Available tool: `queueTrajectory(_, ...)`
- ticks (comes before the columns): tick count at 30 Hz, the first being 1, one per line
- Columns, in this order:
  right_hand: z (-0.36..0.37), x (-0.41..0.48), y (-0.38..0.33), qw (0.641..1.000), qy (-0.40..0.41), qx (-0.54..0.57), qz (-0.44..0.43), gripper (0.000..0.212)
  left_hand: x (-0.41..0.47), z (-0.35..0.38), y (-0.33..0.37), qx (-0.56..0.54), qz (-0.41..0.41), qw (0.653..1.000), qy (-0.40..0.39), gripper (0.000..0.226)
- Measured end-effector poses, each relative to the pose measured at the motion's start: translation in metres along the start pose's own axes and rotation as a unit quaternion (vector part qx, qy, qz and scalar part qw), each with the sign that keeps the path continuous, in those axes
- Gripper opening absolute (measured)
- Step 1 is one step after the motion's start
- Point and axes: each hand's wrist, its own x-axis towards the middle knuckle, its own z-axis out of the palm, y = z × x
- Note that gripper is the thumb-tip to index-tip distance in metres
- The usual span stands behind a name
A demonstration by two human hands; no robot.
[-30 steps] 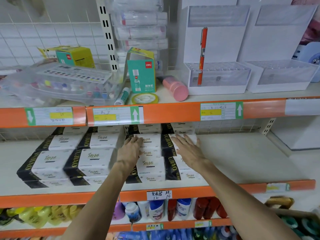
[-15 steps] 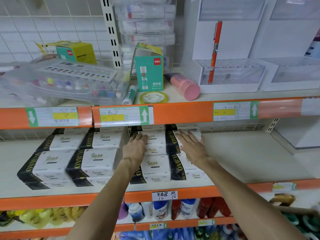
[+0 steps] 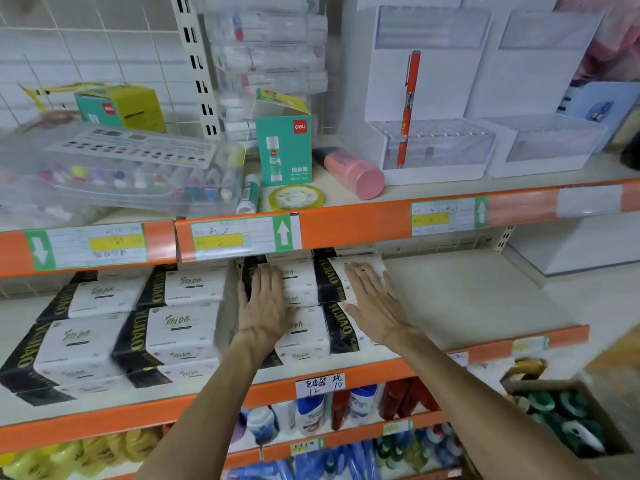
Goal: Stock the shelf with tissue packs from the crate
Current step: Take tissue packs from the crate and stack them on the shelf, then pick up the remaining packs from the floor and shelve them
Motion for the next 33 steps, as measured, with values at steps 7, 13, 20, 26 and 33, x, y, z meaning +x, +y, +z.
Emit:
queueTrajectory(7,-0.007,-0.059,0.028,0.999,-0.025,-0.012,0.04,0.077,-0.046,-0.007,0.047,-0.036,0.069,0.995,-0.064,0.073)
queueTrajectory(13,-0.02,-0.114,0.053,1.0,-0.007,-0.007,0.022,0.074,-0.09,-0.008,0.085,-0.053,0.044,0.996,-0.049,0.072)
queueTrajectory(20,-0.004,-0.207,0.093,0.999,0.006,0.027,0.023,0.072,-0.178,0.019,0.141,-0.078,0.043,0.993,-0.073,0.066)
queueTrajectory(26,0.027,-0.26,0.074,0.998,-0.009,0.065,-0.024,0.071,-0.254,0.059,0.149,-0.053,0.04,0.989,-0.13,0.067)
queueTrajectory(33,0.076,-0.297,0.069,0.997,-0.045,0.064,-0.017,0.07,-0.294,0.086,0.146,-0.08,0.022,0.984,-0.16,0.063)
